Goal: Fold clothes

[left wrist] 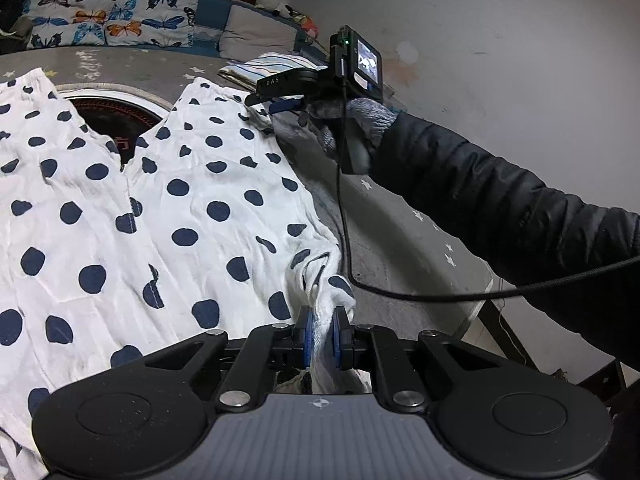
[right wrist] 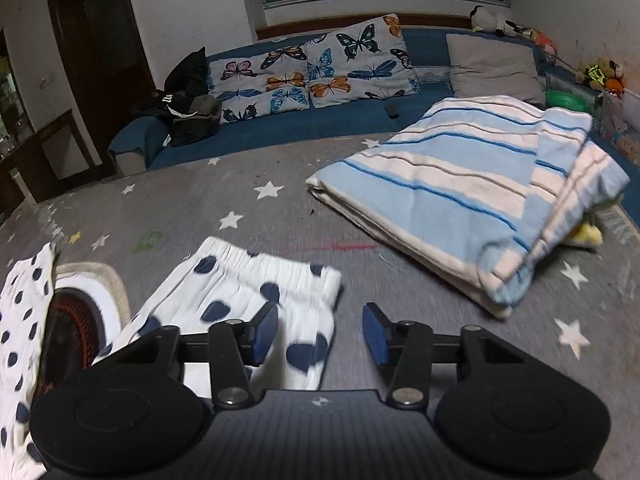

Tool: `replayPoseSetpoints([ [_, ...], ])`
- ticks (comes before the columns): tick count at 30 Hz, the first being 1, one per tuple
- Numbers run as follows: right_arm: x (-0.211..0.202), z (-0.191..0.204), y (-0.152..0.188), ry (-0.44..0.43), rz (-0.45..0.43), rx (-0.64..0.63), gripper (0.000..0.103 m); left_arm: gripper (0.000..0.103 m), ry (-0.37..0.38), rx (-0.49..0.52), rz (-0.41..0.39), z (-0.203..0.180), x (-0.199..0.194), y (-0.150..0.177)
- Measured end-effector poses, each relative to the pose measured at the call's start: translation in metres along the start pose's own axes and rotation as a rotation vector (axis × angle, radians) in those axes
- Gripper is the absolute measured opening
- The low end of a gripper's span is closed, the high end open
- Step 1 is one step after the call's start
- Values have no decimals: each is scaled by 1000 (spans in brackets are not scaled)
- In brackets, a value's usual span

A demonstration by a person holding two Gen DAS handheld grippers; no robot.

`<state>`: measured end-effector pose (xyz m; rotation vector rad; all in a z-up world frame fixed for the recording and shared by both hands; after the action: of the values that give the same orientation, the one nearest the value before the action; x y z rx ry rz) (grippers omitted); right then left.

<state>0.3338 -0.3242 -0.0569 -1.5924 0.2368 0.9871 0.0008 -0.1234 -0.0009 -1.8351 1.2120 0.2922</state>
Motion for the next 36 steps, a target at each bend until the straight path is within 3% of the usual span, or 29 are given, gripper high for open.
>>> replayPoseSetpoints([
  [3, 6, 2, -4, 10, -5, -10, 40, 11, -2, -10, -2, 3, -1, 0],
  [5, 9, 4, -7, 11, -5, -10, 21, 11, -4, -17, -4, 4, -2, 0],
  [9, 7, 6, -10, 26, -4, -5, 8, 11, -2, -20, -20, 4, -9, 1],
  [16, -21, 14, -35, 36, -51, -6, 6, 10, 18, -30, -71, 3, -31, 6],
  [23, -59, 48, -74, 32, -117, -42, 6, 9, 35, -51, -163, 6, -68, 12],
  [29, -77, 99, -110, 18, -168, -80, 6, 9, 31, -93, -261, 20, -107, 18],
  [36, -65, 174, -138, -12, -178, -147, 6, 9, 18, -166, -323, 44, -132, 30],
])
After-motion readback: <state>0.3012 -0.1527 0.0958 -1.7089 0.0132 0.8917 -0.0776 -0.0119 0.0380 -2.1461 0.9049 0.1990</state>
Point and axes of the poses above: each gripper's, at about its wrist camera, not at the fingertips, and x roughly the way its jaws point, z to its left, y to its underside, the point moved 9 cm from there along x, roughly the way its jaws point, and after that the axes turned 8 degrees about -x, right-handed, at the moved point
